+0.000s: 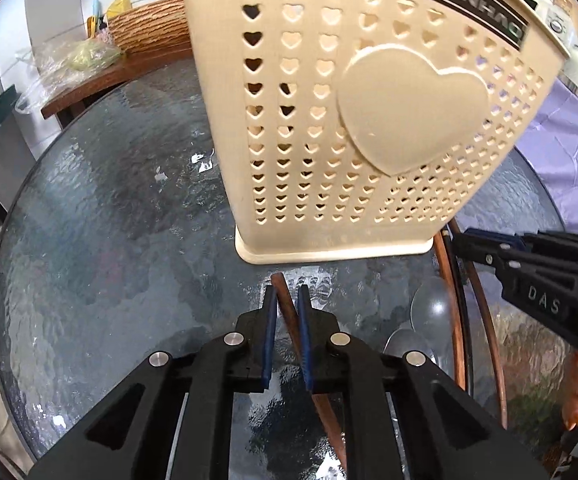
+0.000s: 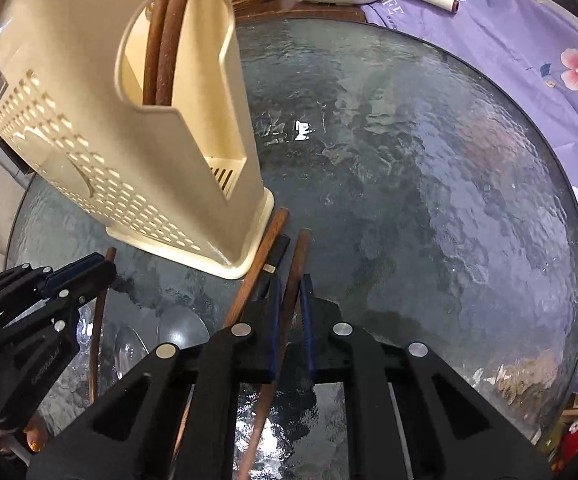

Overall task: Organize utensils
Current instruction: 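Close the left gripper on a brown chopstick while the right gripper grasps another chopstick, then lift both held chopsticks up over the cream caddy, then lower both chopsticks into the caddy and open both grippers, then move both tools back down to the spoon and the remaining chopstick, then position the left gripper around the spoon handle while the right gripper aligns with the black-tipped chopstick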

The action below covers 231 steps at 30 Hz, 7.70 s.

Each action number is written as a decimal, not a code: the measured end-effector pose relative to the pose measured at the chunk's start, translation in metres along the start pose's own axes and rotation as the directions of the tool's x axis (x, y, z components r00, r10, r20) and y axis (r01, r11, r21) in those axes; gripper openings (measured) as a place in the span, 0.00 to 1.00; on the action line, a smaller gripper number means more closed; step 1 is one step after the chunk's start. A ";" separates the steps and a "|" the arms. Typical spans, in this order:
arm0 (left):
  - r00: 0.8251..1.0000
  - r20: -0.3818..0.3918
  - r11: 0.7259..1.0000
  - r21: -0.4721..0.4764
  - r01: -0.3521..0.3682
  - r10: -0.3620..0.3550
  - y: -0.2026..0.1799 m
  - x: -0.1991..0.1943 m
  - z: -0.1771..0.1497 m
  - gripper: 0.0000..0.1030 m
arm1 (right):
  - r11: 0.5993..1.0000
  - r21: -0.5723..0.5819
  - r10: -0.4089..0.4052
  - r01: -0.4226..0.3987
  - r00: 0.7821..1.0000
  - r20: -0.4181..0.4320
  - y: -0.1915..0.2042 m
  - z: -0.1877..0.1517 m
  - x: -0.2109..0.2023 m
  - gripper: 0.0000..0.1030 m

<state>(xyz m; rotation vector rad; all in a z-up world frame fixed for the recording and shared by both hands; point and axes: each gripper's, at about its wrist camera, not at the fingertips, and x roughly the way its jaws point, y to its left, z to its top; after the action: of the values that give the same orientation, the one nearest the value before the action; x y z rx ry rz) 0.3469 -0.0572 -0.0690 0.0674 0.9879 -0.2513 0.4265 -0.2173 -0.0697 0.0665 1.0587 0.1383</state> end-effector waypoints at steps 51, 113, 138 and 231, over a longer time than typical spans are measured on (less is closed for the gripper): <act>0.893 0.423 0.988 0.040 0.152 -0.154 -0.008 -0.200 -0.020 0.06 | 0.942 -0.192 0.335 -0.276 0.809 0.482 -0.017 -0.061 -0.223 0.07; 0.824 0.566 0.994 -0.094 0.053 0.010 0.004 -0.205 0.117 0.06 | 0.977 -0.161 0.208 -0.138 0.764 0.610 0.022 0.066 -0.218 0.07; 0.853 0.520 0.996 -0.086 0.019 0.029 0.000 -0.173 0.047 0.66 | 0.981 -0.115 0.195 -0.157 0.798 0.570 -0.005 0.005 -0.196 0.49; 0.995 0.064 0.994 0.085 0.067 -0.073 -0.074 -0.018 -0.036 0.46 | 0.957 -0.288 0.057 -0.042 0.997 0.045 -0.029 -0.101 -0.057 0.39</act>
<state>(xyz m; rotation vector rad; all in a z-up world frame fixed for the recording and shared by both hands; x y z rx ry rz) 0.2906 -0.1200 -0.0697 0.0994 0.9141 -0.3566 0.3134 -0.2556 -0.0735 -0.1650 0.9753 0.3329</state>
